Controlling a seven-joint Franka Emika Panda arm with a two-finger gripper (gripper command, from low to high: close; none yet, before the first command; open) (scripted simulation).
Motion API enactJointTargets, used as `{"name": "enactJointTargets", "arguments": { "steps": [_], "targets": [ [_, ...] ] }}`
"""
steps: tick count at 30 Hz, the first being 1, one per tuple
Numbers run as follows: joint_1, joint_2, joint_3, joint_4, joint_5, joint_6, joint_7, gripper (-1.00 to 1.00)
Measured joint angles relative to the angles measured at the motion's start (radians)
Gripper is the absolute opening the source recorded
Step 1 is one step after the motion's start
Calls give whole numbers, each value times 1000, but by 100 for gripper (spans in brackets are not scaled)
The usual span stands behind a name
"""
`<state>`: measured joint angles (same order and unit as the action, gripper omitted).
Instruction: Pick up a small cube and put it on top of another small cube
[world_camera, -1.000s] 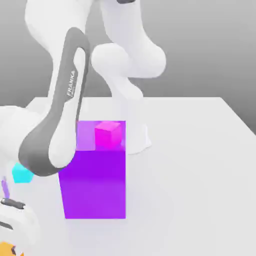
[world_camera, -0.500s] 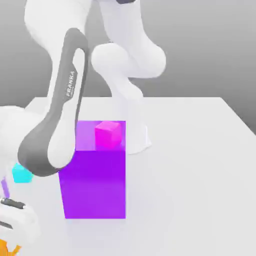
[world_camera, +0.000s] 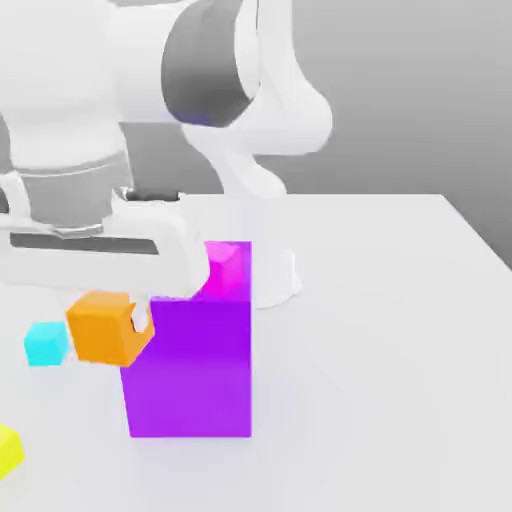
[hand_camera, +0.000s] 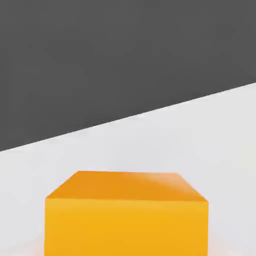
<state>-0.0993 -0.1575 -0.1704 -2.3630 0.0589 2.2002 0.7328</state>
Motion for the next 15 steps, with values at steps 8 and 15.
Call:
{"name": "enactJointTargets", "arguments": {
  "steps": [8,15],
  "targets": [
    [6,-290,77,-133,-52,-152,84,-100],
    [3,-464,133,-269,-74,-190,129,-100]
  ]
}}
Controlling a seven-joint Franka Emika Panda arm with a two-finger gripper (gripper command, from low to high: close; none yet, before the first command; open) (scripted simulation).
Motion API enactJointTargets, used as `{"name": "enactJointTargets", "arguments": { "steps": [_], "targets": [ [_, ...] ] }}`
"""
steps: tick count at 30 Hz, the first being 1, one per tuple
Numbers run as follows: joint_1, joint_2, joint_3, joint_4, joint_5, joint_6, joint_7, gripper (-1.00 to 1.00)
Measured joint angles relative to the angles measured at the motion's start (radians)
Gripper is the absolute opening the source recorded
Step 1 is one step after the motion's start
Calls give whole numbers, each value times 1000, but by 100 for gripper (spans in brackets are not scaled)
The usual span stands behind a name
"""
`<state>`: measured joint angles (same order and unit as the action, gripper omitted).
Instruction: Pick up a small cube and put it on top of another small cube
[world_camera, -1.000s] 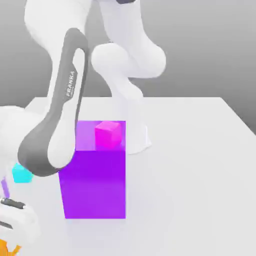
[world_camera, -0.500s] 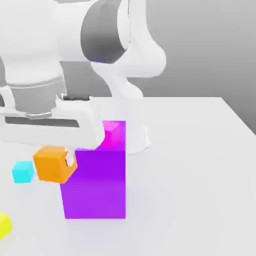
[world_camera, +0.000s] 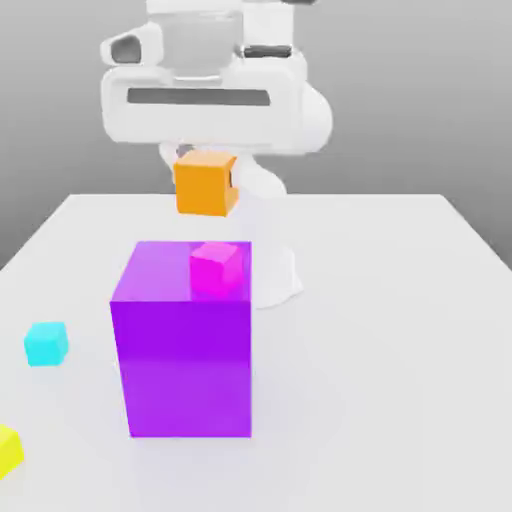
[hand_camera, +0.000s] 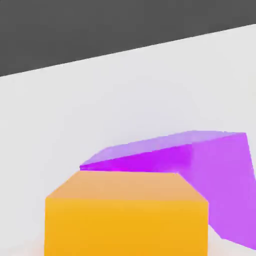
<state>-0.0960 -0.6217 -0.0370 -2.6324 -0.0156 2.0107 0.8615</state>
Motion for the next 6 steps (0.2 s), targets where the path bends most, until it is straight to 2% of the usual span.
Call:
{"name": "enactJointTargets", "arguments": {
  "steps": [2,3,6],
  "targets": [
    [-1,21,1,-56,-1,77,0,-100],
    [-3,30,2,-76,1,106,-1,100],
    [-3,30,2,-76,1,106,-1,100]
  ]
}}
